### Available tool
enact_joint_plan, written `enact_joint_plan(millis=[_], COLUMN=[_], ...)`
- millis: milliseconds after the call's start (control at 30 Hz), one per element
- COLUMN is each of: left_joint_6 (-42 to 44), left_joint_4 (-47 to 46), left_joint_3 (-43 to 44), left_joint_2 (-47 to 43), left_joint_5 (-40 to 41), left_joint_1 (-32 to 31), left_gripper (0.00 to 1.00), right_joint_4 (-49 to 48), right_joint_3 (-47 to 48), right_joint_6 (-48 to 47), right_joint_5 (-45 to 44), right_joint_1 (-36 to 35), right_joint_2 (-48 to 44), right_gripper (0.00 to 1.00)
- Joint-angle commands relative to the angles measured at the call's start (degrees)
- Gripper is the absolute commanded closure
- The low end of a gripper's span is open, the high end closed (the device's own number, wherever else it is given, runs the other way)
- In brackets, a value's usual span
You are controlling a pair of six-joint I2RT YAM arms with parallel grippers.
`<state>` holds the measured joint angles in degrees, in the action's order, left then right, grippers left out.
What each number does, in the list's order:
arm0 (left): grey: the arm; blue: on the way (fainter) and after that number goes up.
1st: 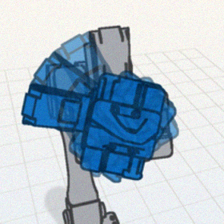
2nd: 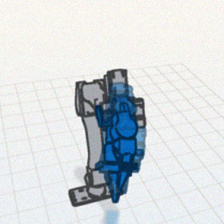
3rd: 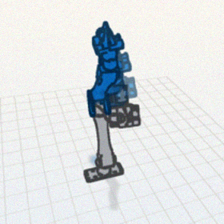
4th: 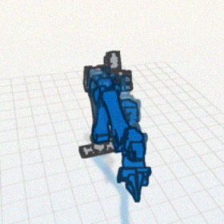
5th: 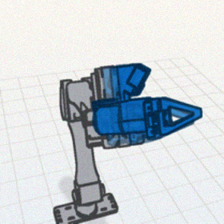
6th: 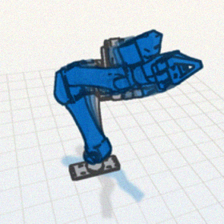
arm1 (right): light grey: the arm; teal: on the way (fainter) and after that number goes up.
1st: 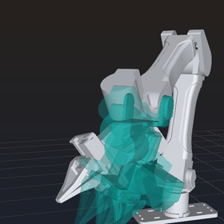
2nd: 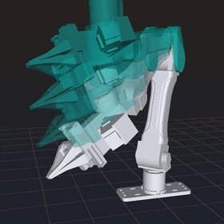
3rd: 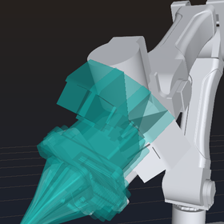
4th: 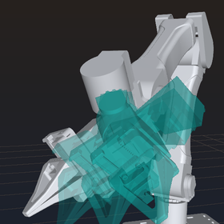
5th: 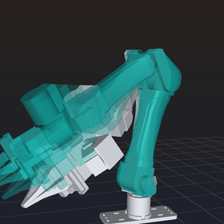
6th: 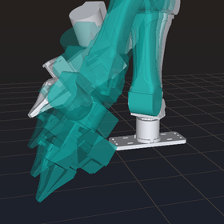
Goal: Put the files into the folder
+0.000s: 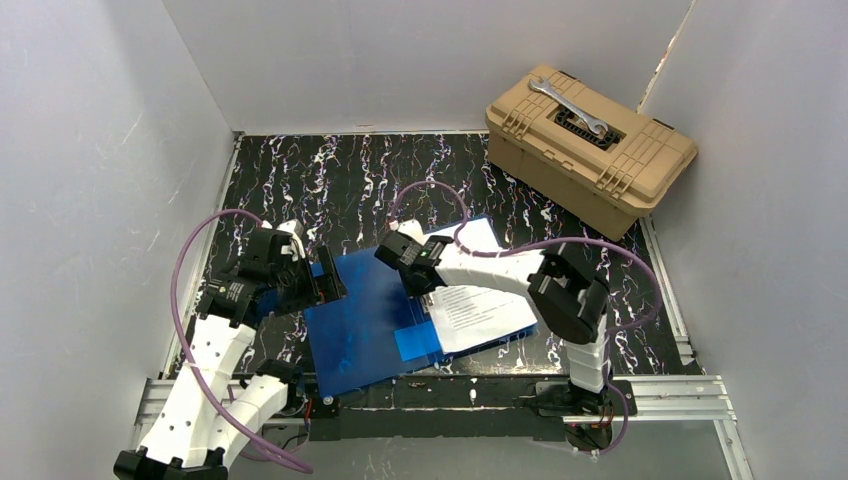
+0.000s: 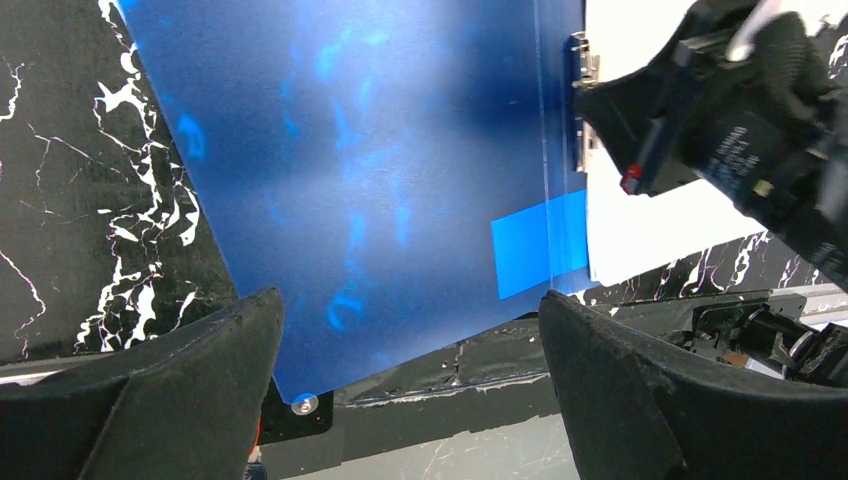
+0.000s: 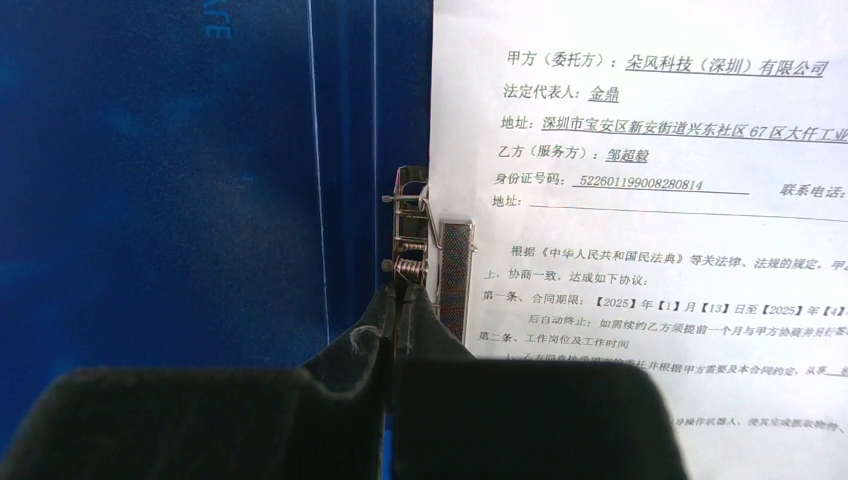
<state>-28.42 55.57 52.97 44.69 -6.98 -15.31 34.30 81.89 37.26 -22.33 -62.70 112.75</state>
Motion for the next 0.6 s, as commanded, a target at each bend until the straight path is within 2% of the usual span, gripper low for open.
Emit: enact_joint_plan(millis=[0, 300, 567], left_joint_6=[-1.0, -2.6, -3.1], left_joint_4=[1.5, 3.7, 3.0], left_joint_3=[2.5, 4.6, 5.2], left_joint_2=[0.9, 4.2, 6.4], left_joint_5=[1.4, 3.7, 0.8], left_joint_1=[0.2, 0.2, 0.2], left_gripper=[0.02, 0.02, 0.02], right_joint_4=[-1.0, -0.6, 0.6], right_joint_3=[-1.7, -6.3, -7.8], right_joint_6=[-2.0, -3.8, -5.0], right_joint_5=[-0.7, 1.0, 2.7], right_joint_1=[1.6, 5.4, 8.5], right_joint_2=[-8.2, -17.5, -24.7], right_gripper=[0.99, 0.99, 0.99])
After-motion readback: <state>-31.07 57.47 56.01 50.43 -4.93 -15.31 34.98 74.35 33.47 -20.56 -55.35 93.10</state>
